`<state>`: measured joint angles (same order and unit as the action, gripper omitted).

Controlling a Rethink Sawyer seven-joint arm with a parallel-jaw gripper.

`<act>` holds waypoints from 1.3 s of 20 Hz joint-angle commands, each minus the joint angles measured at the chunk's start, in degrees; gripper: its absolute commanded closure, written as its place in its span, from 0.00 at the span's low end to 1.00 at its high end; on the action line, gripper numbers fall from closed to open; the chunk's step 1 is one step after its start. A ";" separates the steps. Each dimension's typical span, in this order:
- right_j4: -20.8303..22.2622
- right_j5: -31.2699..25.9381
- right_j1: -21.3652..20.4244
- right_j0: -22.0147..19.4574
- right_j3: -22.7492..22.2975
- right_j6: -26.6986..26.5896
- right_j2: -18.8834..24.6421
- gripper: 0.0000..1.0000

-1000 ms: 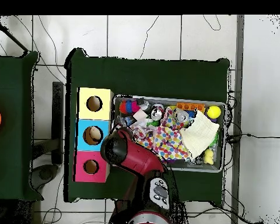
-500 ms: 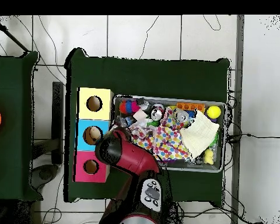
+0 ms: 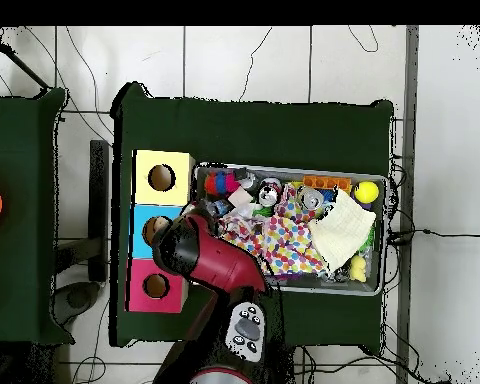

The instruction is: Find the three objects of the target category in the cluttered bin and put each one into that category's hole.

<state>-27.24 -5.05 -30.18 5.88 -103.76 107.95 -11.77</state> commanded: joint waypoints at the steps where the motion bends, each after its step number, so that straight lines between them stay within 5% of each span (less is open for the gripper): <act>1: -3.56 -4.68 2.49 -0.76 5.24 12.42 1.23 0.00; 12: -1.72 -0.92 2.74 -3.99 4.93 10.60 4.33 0.00; 26: -0.32 -1.04 3.01 -4.20 2.79 10.08 3.28 0.00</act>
<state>-27.58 -5.05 -29.61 2.84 -101.34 107.95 -11.78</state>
